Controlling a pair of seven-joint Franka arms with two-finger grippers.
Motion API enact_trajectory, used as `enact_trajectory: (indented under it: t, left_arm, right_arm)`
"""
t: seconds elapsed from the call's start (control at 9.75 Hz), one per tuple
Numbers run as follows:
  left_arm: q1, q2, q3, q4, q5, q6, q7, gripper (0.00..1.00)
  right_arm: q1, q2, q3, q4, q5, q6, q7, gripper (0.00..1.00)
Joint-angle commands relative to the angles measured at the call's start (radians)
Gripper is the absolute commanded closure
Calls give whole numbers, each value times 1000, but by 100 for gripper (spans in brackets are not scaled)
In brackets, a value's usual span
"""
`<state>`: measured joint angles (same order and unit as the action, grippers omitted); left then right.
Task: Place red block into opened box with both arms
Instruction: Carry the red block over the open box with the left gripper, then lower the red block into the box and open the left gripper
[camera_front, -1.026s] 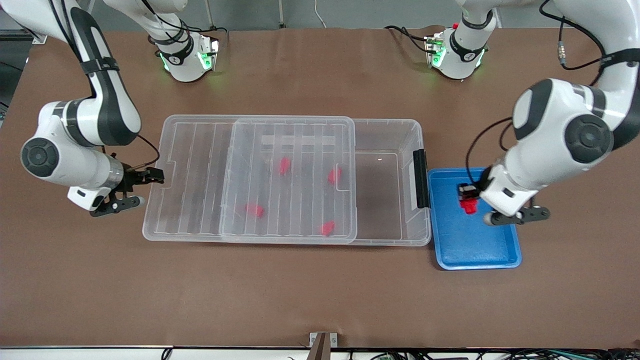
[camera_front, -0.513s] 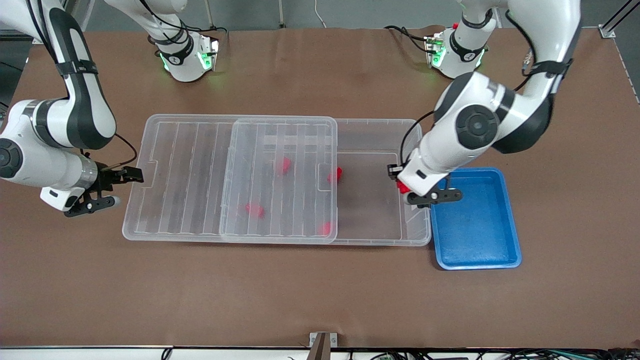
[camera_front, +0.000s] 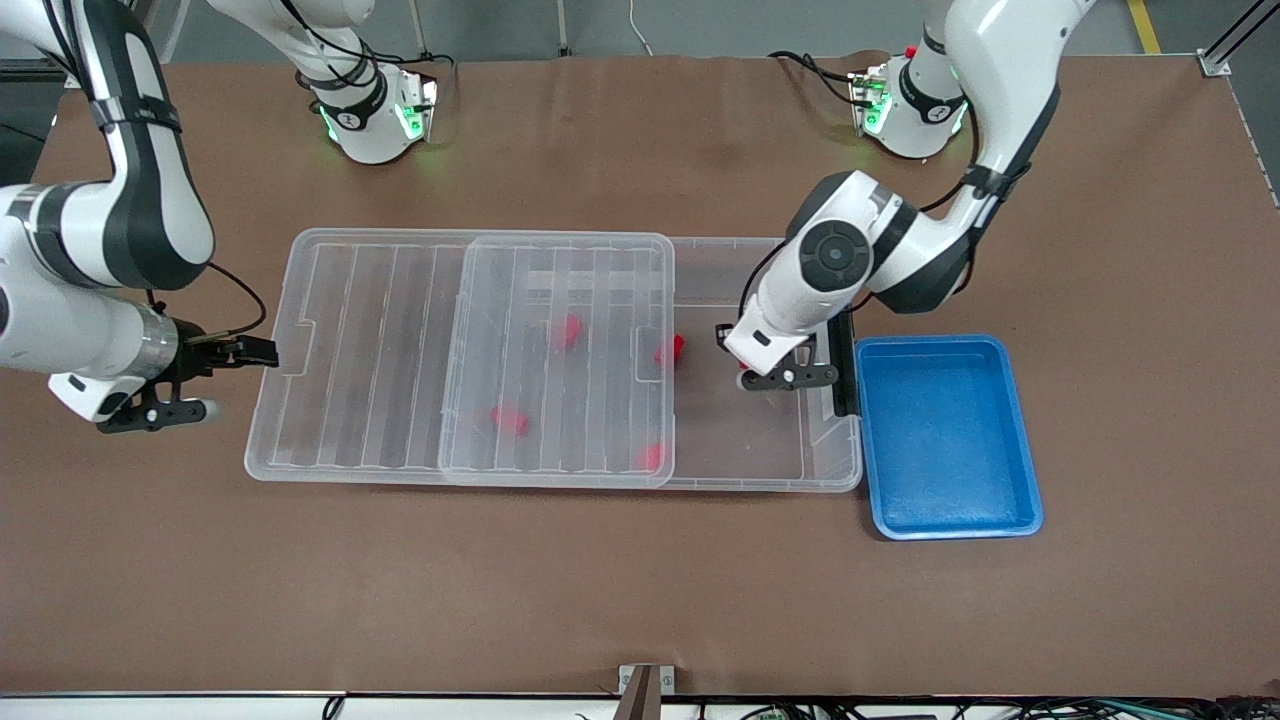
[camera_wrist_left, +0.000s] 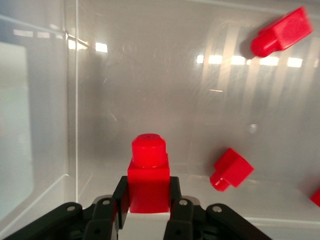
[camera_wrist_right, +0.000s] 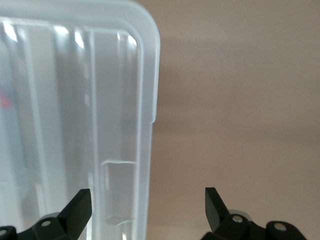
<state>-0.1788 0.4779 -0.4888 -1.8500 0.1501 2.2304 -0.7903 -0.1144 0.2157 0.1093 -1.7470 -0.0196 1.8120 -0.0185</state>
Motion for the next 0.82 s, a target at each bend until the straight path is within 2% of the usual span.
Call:
enact_trajectory:
  t: [0.0, 0.21, 0.41, 0.51, 0.62, 0.72]
  left_arm:
    - [-5, 92, 3, -20, 109, 66, -44, 100]
    - [-13, 145, 3, -40, 156, 136, -44, 100]
    - [-8, 172, 3, -38, 207, 146, -44, 98]
    - [-4, 171, 1, -34, 209, 144, -44, 81]
    - [5, 169, 1, -29, 209, 144, -40, 30]
    - [7, 157, 1, -28, 209, 137, -34, 0]
  right_arm:
    - [4, -172, -2, -13, 17, -55, 170, 0]
    - [-10, -289, -14, -13, 17, -74, 227, 0]
    - [-7, -349, -72, 29, 17, -205, 192, 0]
    - [-11, -343, -106, 131, 17, -297, 149, 0]
    - [-13, -338, -137, 170, 17, -350, 102, 0]
    - [-14, -338, -141, 165, 10, -352, 101, 0]
